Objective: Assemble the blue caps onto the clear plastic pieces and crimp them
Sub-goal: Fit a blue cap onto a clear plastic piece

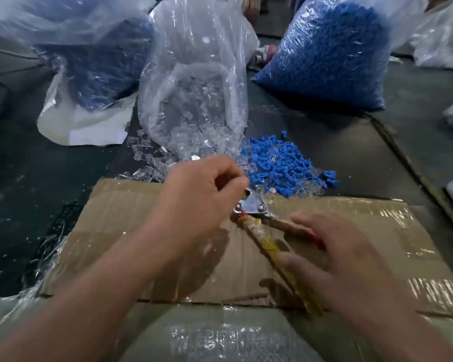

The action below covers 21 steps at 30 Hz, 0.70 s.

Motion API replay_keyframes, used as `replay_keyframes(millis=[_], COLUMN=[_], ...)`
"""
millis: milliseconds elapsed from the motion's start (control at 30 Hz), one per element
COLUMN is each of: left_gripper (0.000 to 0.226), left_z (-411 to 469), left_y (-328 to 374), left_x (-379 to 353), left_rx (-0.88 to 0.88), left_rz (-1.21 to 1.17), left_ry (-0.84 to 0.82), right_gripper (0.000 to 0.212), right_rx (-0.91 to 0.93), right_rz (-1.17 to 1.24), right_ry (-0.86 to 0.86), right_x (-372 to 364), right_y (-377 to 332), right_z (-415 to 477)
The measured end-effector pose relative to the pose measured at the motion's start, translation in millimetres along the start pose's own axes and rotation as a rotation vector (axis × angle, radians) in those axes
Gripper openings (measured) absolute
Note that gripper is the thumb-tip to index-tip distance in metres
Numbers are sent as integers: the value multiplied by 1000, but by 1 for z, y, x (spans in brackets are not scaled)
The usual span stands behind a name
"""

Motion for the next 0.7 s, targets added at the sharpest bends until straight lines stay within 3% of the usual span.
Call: replay_keyframes(millis=[67,133,233,367,467,700], left_gripper=[19,17,13,17,22,24], left_z=[16,16,10,18,21,20], left_y=[-22,-42,-54,-65,-64,-76], left_x=[12,13,3,3,-10,-23], left_rx=[71,115,34,-2,-47,-35], left_rz=[59,60,200,217,230,369], left_ry=[163,239,117,115,10,-156], right_gripper=[89,95,84,67,65,67], right_rx=[-66,-9,21,51,142,116], right_rz=[-148,-235,-118,68,11,40], right_ry=[-195,-214,-161,-46,117,-51], right_x=[-26,-39,-43,-33,-12,17], right_y=[2,0,2,4,2,36], right_z=[17,27,32,32,30,28])
Point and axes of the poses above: each hand's wrist, its own z-axis towards the middle knuckle, its own x-axis out of the back of the hand, y = z × x, the point moved 8 cm from there along z, towards the middle knuckle, and after that the axes turned 12 degrees about -x, right-handed, at the moved point
